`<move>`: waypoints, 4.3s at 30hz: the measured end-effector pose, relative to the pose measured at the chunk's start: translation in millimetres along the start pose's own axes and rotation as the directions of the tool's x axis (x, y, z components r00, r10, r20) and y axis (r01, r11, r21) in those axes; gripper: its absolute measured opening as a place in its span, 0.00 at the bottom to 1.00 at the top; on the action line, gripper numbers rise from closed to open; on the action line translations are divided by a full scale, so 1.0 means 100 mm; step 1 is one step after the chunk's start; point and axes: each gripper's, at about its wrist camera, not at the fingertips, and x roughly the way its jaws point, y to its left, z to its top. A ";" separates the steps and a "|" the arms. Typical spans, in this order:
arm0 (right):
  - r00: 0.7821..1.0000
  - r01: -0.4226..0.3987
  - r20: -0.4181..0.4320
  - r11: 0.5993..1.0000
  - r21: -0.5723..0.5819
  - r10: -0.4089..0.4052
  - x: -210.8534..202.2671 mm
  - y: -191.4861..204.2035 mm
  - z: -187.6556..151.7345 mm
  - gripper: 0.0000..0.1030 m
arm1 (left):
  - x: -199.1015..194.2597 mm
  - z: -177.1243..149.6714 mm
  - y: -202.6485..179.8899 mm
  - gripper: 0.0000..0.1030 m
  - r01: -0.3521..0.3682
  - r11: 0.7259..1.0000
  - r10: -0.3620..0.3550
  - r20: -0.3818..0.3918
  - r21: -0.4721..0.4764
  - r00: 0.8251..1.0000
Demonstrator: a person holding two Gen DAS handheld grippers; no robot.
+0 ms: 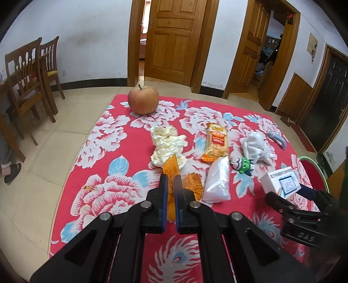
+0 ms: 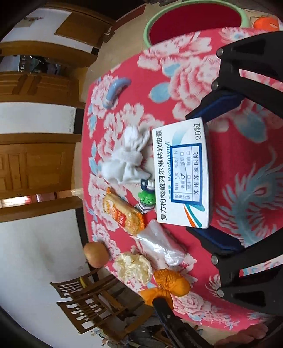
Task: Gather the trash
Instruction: 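Carry the orange mesh bag and medicine box over the red bin, then open both grippers to drop the box and mesh bag into the bin, then move both open tools back over the table toward the remaining trash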
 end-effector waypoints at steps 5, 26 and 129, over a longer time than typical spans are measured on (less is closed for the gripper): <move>0.999 0.012 0.034 0.999 0.030 -0.013 -0.24 -0.15 -0.04 0.89 | -0.10 0.01 -0.15 0.04 0.018 1.000 -0.019 0.017 0.022 1.000; 0.983 0.096 0.143 0.982 0.161 -0.120 -0.94 -0.90 -0.25 0.89 | -0.39 0.04 -1.09 0.04 0.127 0.978 -0.134 0.035 0.164 0.990; 0.954 0.078 0.217 0.870 0.488 -0.207 -1.54 -2.10 -0.75 0.96 | -0.04 0.04 -2.21 0.61 0.231 0.939 -0.223 -0.059 0.255 0.973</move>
